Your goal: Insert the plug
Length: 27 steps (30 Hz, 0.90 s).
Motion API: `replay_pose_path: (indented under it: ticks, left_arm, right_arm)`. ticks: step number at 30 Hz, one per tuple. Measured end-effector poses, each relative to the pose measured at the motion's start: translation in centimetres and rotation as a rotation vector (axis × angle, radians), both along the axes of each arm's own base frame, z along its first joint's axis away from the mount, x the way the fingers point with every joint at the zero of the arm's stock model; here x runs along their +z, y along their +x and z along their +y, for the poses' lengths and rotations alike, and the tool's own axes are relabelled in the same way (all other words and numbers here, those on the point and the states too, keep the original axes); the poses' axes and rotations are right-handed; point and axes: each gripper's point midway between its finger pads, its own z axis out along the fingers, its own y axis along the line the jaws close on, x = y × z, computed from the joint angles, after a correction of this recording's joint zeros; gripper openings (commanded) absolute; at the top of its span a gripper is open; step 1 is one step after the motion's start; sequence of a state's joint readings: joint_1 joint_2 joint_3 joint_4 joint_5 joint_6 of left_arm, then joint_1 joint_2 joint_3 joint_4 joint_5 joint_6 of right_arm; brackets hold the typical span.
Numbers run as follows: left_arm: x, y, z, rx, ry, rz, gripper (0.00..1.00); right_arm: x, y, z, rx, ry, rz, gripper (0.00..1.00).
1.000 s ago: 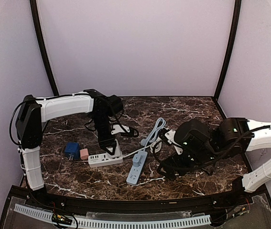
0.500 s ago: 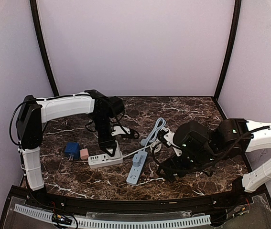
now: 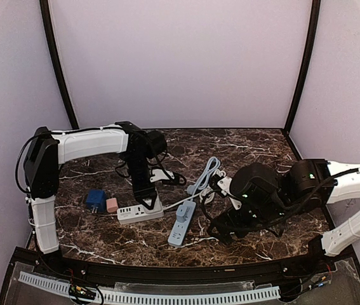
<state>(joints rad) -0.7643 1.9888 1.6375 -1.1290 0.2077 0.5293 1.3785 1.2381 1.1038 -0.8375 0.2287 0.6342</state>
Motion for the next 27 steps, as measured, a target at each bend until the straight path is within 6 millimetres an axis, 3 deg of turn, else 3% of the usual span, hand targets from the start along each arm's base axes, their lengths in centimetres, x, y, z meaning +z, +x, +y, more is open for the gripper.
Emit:
replay_pose_path:
  ticks: [27]
  left_arm:
    - [-0.82,-0.2,-0.39,0.004,0.062,-0.061,0.01]
  right_arm:
    - [-0.63,-0.4,-0.17,-0.016,-0.007,0.012,0.99]
